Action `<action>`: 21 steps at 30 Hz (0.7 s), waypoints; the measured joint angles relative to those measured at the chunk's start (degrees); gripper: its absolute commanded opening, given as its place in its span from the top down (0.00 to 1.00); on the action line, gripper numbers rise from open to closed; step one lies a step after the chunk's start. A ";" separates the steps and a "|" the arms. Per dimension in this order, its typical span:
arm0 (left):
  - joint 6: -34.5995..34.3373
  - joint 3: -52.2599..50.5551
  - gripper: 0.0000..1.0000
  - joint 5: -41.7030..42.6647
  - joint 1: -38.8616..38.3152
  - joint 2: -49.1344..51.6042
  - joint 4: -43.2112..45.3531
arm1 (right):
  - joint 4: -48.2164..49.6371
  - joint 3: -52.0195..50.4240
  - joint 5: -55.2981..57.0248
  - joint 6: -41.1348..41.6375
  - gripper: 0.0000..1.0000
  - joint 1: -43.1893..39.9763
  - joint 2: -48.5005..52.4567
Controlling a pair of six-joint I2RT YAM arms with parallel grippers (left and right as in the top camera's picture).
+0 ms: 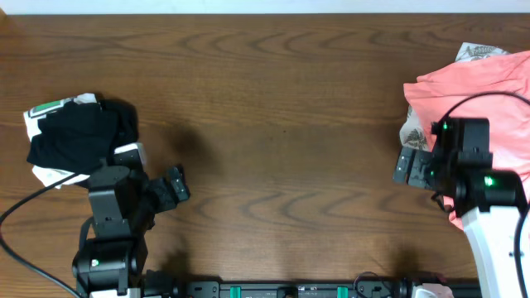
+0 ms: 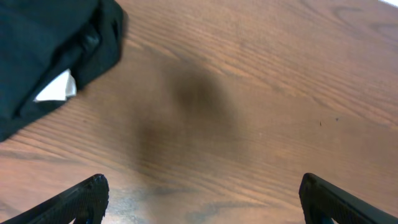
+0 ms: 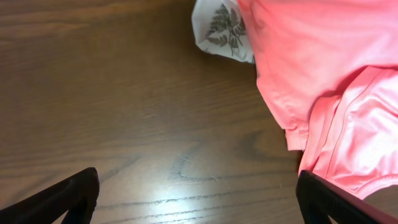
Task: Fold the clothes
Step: 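Reach the right gripper to the pink shirt and grasp its edge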
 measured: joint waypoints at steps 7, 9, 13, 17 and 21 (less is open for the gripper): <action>0.00 0.00 0.02 0.61 0.00 0.48 0.09 | 0.72 -0.74 1.14 5.03 0.01 -9.60 7.19; 0.00 0.00 0.02 0.61 0.00 0.48 0.52 | 2.08 -2.56 1.53 6.21 0.01 -14.05 8.22; 0.00 0.11 0.02 0.61 0.00 0.48 1.97 | 7.06 -8.59 1.88 7.48 0.01 -21.38 9.49; -0.02 0.20 0.02 0.61 0.00 0.48 2.51 | 15.65 -16.41 2.10 6.38 0.01 -26.21 10.40; 0.00 0.22 0.02 0.61 0.00 0.48 2.60 | 23.30 -21.75 2.49 5.46 0.02 -28.39 10.71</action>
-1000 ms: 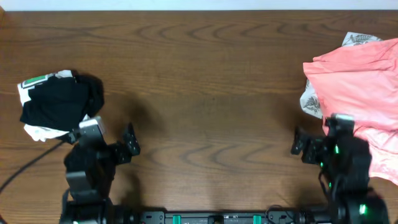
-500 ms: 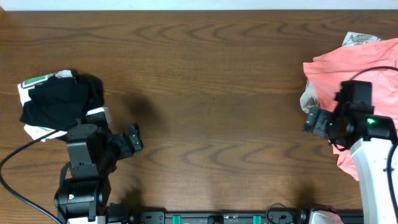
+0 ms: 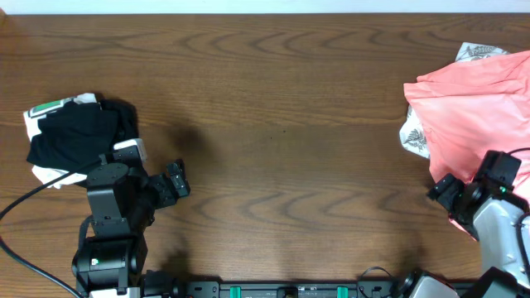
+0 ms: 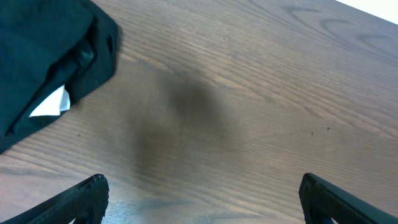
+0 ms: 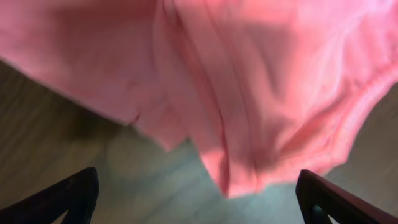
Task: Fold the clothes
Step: 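Reach the right gripper to the pink shirt and grasp its edge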
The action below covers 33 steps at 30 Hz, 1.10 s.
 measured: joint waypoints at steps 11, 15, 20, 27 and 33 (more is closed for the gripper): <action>-0.02 0.00 0.02 0.02 0.00 0.00 0.02 | 10.60 -6.36 3.78 -0.79 0.07 -0.61 2.19; 0.00 0.00 0.02 0.00 0.00 0.00 0.02 | 12.37 -6.64 4.37 -0.76 0.10 -0.61 2.64; 0.00 0.00 0.02 0.00 0.00 0.04 0.02 | 13.16 -6.80 4.50 -0.42 0.35 -0.61 2.99; 0.00 0.00 0.02 0.00 0.00 0.68 0.63 | 12.07 -6.84 6.12 -0.50 0.90 -0.61 3.21; 0.00 0.00 0.02 0.00 0.00 0.90 0.98 | 11.65 -6.99 6.60 -0.59 0.99 -0.61 3.23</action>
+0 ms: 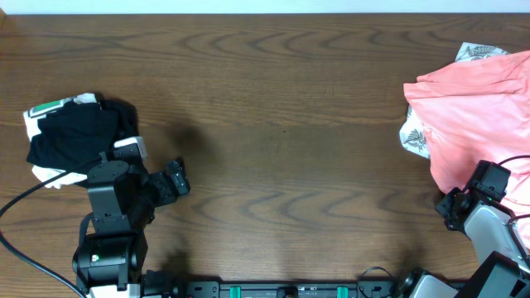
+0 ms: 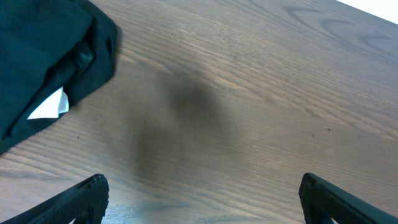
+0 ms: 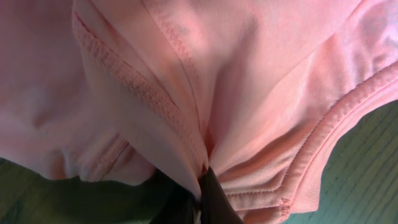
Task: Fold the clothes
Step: 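Reach the right gripper to the pink shirt and grasp its edge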
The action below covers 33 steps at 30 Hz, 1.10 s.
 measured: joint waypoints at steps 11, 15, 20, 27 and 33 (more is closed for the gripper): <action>-0.02 0.00 0.02 0.00 0.00 0.00 0.04 | -11.26 6.36 -16.94 -0.09 0.99 -0.28 -2.71; 0.00 0.00 0.02 0.00 0.00 0.02 0.04 | -16.41 17.90 -26.51 -1.70 0.99 0.63 -7.28; 0.00 0.00 0.02 0.00 0.00 0.02 0.13 | -22.40 29.77 -32.06 -3.87 0.99 5.97 -10.73; -0.02 0.00 0.02 0.00 0.00 0.00 1.31 | -23.08 35.32 -34.62 -6.49 0.99 21.35 -10.99; -0.02 0.00 0.02 0.00 0.00 0.00 1.42 | -17.14 35.32 -35.06 -6.91 0.99 35.47 -10.16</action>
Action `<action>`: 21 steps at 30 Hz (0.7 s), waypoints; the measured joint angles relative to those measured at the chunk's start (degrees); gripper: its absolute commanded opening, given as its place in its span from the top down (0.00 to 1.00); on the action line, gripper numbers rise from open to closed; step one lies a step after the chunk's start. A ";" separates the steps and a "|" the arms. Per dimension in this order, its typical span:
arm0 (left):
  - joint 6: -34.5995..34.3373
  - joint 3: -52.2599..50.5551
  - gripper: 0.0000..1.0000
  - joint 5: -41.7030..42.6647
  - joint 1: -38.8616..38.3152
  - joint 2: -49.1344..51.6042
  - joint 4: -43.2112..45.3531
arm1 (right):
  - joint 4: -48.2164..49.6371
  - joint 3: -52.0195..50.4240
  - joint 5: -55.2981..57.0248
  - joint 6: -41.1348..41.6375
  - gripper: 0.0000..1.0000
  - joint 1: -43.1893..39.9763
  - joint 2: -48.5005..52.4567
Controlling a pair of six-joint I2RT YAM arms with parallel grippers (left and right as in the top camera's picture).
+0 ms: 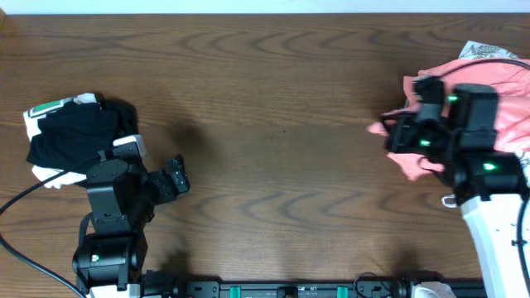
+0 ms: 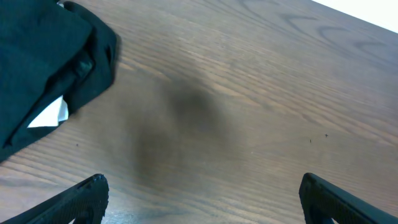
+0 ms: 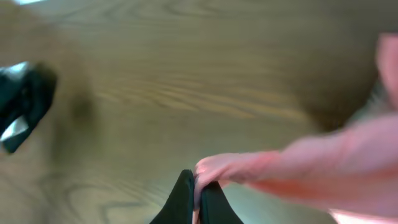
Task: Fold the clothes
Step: 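Reach the right gripper to the pink shirt and grasp its edge, then drag the pink shirt leftward with the right gripper toward the left gripper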
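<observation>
A pink garment (image 1: 505, 87) lies heaped at the table's right side. My right gripper (image 1: 387, 131) is shut on a fold of it, and the cloth (image 3: 311, 165) stretches from the closed fingers (image 3: 181, 199) back to the right, raised over the wood. A black garment (image 1: 79, 136) sits bunched on white cloth at the far left, also seen as the black garment (image 2: 43, 62) in the left wrist view. My left gripper (image 2: 202, 199) stands open over bare wood, just right of that black pile, with nothing between its fingers.
A white leaf-patterned cloth (image 1: 483, 51) pokes out behind the pink heap at the back right. The wooden table (image 1: 273, 91) stretches bare between the two piles. The black pile (image 3: 25, 99) shows far off in the right wrist view.
My right gripper, shut on the pink garment's hem near the table's front right, now sits farther back and to the left, with pink cloth stretched from it. The left arm has hardly moved.
My right gripper stood open just left of the pink heap. Then it was open over the garment's near edge at the front right. Then it was shut on the hem there. Now it holds that cloth toward the table's middle. The left gripper stayed open by the black pile.
</observation>
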 measured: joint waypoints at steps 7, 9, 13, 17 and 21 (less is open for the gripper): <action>0.00 0.00 0.02 0.00 0.00 0.02 0.11 | 14.82 0.04 -0.22 1.55 0.99 11.61 3.63; 0.00 0.00 0.02 0.00 0.00 0.02 0.09 | 18.10 0.11 -0.22 2.01 0.99 14.36 5.31; 0.02 0.00 0.02 0.00 0.00 0.07 0.11 | 23.93 0.17 -0.55 3.34 0.99 20.00 10.73; 0.02 0.00 0.02 0.00 0.00 0.07 0.11 | 30.03 0.20 -0.76 4.42 0.99 23.91 17.09; 0.02 0.00 0.02 0.00 0.00 0.11 0.11 | 38.97 0.20 -0.44 5.60 0.99 26.43 24.00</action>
